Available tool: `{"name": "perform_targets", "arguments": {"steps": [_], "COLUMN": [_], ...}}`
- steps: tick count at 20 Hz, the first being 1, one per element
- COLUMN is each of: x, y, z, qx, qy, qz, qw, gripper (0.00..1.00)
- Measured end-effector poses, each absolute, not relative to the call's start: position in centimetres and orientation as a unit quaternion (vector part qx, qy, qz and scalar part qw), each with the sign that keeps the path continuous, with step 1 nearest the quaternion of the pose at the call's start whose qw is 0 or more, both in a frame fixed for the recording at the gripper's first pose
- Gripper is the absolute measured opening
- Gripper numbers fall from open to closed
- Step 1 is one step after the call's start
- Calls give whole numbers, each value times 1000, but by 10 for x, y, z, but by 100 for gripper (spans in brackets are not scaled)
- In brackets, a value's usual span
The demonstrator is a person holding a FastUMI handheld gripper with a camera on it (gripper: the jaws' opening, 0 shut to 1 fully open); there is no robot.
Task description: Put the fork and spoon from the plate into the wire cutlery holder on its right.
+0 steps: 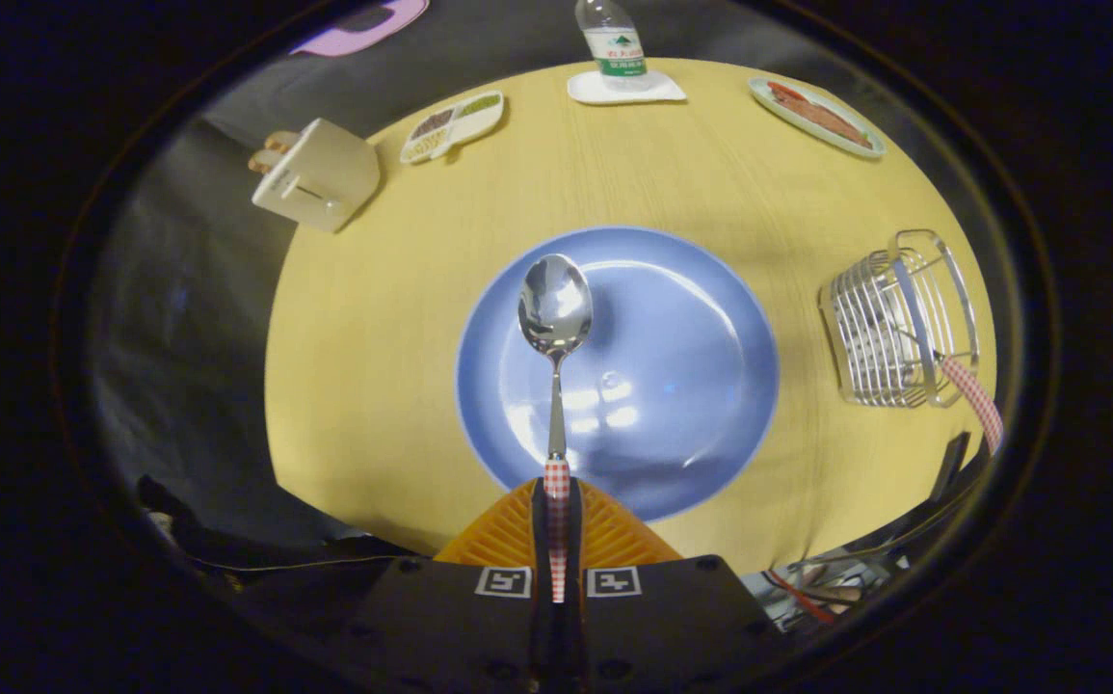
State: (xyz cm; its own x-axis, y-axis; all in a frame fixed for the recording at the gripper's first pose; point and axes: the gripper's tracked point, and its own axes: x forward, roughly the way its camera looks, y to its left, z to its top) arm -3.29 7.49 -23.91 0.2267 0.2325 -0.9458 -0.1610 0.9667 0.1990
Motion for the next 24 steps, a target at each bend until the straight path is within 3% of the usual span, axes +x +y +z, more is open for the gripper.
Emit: {"name": "perform_targets", "arguments": {"steps": [4,8,15,19,24], "x": [-23,-11,7,23,27], "y": [77,19,-79,-126,-165], "z": [-179,-140,-91,-91,-107], "qx": [88,20,-36,-93,-178], "qy": [572,560,601,641,727], "qz": [132,89,28,8,17], "qw": [805,824,798,761,663], "gripper": [7,7,7,7,7]}}
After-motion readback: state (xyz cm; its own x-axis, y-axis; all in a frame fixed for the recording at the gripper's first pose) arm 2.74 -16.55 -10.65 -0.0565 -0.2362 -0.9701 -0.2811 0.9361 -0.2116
